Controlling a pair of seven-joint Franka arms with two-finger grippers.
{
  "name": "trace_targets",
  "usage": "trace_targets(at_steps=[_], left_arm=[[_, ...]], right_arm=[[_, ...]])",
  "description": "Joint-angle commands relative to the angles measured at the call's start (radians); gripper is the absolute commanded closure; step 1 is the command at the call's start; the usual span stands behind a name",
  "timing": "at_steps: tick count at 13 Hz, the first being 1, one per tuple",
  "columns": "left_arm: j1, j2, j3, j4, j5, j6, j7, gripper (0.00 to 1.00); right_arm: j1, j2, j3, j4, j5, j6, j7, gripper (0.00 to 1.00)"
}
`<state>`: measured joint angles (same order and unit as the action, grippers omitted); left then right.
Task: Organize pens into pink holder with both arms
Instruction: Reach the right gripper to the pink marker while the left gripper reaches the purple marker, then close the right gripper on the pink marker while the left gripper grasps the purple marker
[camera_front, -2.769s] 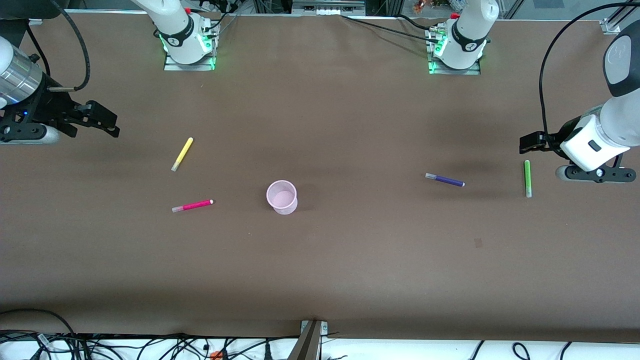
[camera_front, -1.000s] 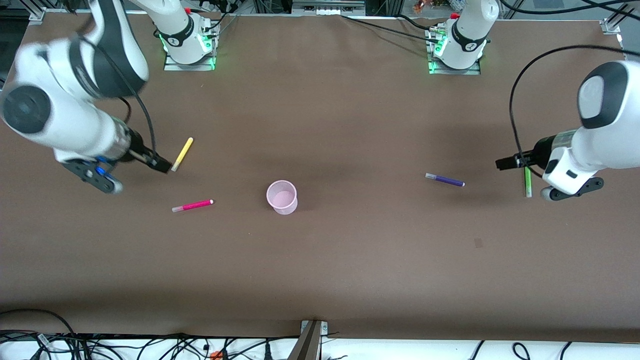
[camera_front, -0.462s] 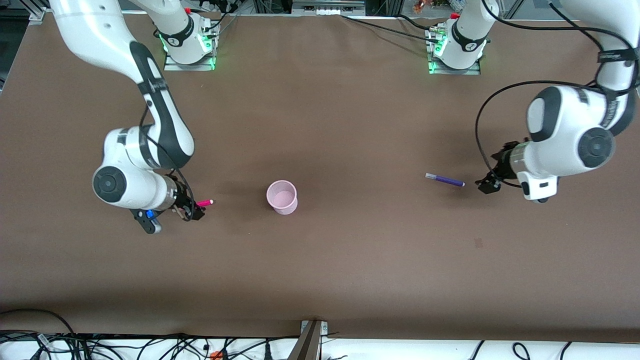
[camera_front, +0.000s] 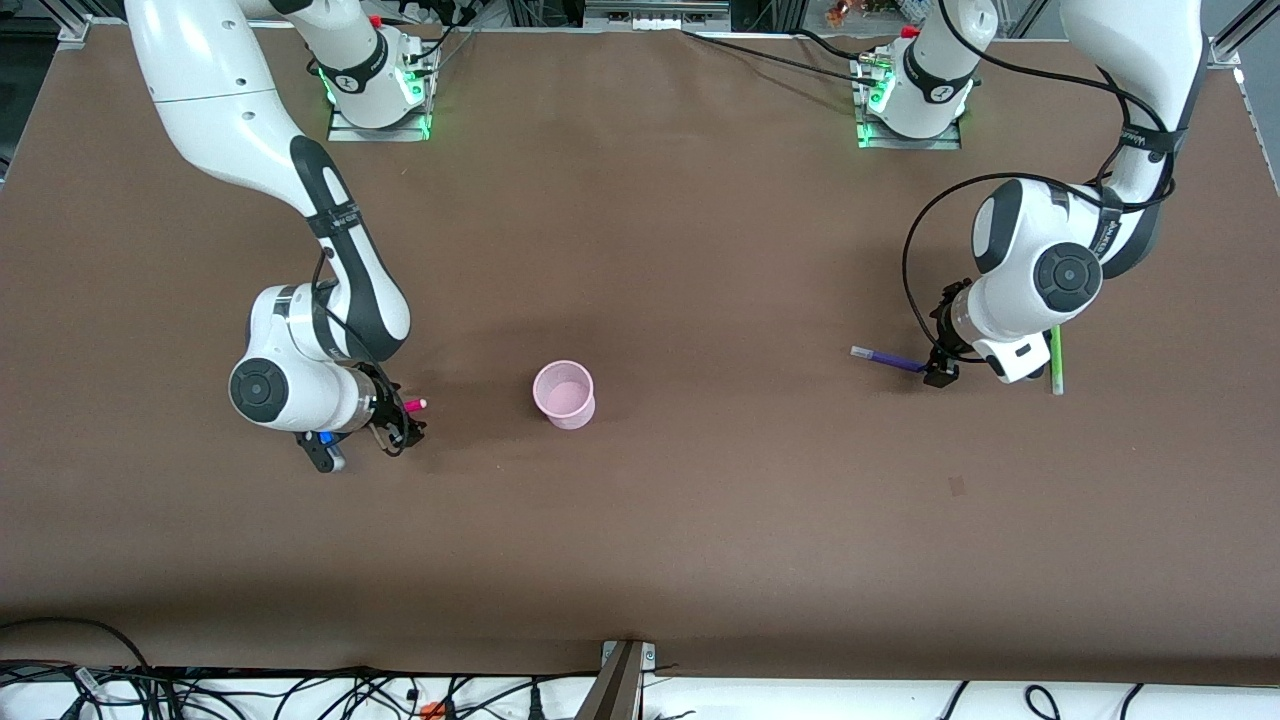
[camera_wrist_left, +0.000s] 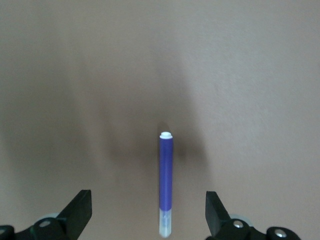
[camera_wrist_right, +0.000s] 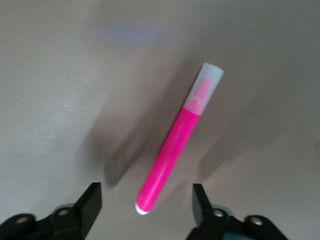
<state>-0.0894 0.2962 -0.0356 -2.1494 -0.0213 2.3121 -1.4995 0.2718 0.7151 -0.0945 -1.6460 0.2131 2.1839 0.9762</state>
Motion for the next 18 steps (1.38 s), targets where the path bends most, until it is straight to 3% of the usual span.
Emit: trace_targets(at_steps=[1, 4, 8, 13, 14, 15, 16, 18], left_arm=[[-0.007, 0.056, 0.003, -0.004, 0.021, 0.071, -0.135, 0.00], [-0.009, 0.103, 0.003, -0.004, 0.023, 0.127, -0.232, 0.00], [-0.009, 0.146, 0.005, -0.004, 0.023, 0.164, -0.285, 0.00], [-0.041, 0.172, 0.008, -0.004, 0.026, 0.197, -0.326, 0.00], [-0.041, 0.175, 0.008, -0.006, 0.026, 0.199, -0.332, 0.00], [-0.041, 0.179, 0.008, -0.006, 0.027, 0.208, -0.343, 0.09], [-0.039, 0.179, 0.008, -0.006, 0.030, 0.211, -0.357, 0.33], [-0.039, 0.176, 0.009, -0.004, 0.031, 0.211, -0.375, 0.60]], right_arm=[[-0.003, -0.016, 0.002, -0.031, 0.015, 0.008, -0.007, 0.41], [-0.005, -0.009, 0.004, -0.031, 0.017, 0.004, -0.027, 0.77], [0.000, -0.003, 0.004, -0.031, 0.017, 0.000, -0.031, 0.97], [-0.002, -0.052, 0.042, -0.008, 0.025, -0.114, -0.036, 1.00], [-0.002, -0.072, 0.048, -0.006, 0.064, -0.145, -0.036, 1.00], [-0.002, -0.092, 0.056, 0.005, 0.116, -0.179, -0.037, 1.00], [-0.002, -0.108, 0.061, 0.023, 0.177, -0.235, -0.036, 1.00], [-0.002, -0.120, 0.061, 0.084, 0.312, -0.375, -0.031, 1.00]])
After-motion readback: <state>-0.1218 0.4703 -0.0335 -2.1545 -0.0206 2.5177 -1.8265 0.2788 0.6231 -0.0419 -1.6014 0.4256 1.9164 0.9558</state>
